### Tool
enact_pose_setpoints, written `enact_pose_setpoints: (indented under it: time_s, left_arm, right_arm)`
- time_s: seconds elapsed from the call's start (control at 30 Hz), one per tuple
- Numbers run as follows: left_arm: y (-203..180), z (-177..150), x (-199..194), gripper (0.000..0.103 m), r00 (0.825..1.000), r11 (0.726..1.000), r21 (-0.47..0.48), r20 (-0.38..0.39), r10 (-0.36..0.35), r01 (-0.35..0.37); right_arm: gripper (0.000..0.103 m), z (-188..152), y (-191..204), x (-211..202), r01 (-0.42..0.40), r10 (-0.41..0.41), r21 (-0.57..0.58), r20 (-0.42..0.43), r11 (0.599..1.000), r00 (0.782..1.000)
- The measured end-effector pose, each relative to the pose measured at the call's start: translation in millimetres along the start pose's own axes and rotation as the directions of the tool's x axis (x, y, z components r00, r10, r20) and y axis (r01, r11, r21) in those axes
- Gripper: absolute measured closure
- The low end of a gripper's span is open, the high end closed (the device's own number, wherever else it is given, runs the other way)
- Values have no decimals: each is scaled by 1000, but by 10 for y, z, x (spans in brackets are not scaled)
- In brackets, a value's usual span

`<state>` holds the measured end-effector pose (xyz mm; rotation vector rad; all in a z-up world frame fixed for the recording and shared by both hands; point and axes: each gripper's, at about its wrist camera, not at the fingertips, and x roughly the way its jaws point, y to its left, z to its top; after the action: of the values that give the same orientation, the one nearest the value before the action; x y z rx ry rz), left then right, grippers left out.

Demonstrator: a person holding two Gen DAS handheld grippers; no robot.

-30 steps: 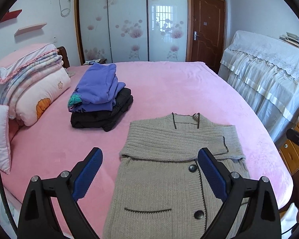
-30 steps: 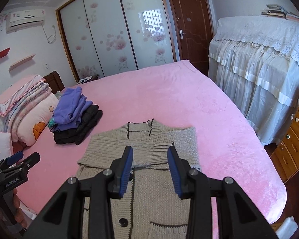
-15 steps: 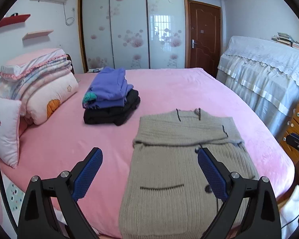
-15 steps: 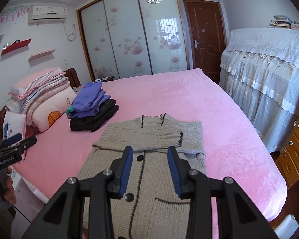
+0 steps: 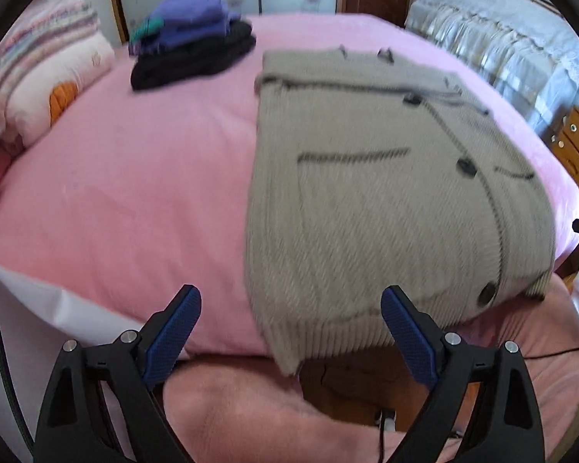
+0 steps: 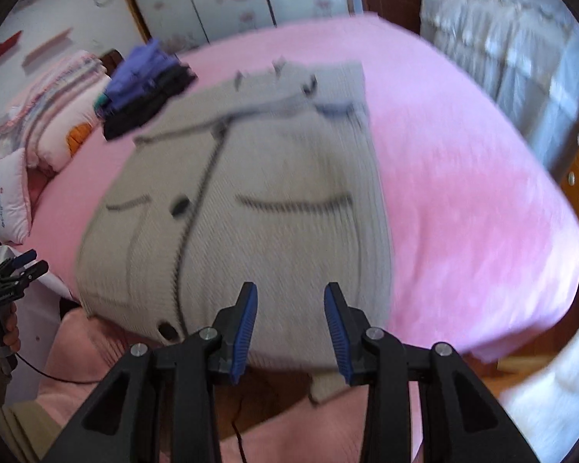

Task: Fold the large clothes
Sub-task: 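Reach both tools to the cardigan hem edge and grasp it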

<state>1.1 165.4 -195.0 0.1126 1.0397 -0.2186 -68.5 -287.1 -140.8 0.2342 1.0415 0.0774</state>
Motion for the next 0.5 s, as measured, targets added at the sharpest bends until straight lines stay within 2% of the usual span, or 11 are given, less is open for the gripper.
enact_pose_setpoints:
  time_s: [0.1,0.17,0.27,0.33,0.5]
  left_arm:
    - [142,-144,236,14,995,997,-57,-84,-56,52]
    - [215,-209,391,25,988,995,-81,-136,-76,66]
    - [285,-282,569,33,974,987,-121,-191,-123,101]
    - [324,-318,678,34,966,982,-141,-208,-152,124]
    - [377,-375,891,34,949,970,-169,-236,-211,174]
  right_arm:
    - [67,-160,-144,220,3,1,36,-97,999,995]
    - [67,-278,-233,318,6,3,63,-140,998,990]
    - [67,-378,-352,445,2,18,99,-199,995,980]
    - [67,-430,-418,520,13,15,120,-231,993,973]
    - [67,-538,-521,703,-16,68,178,-292,984,954]
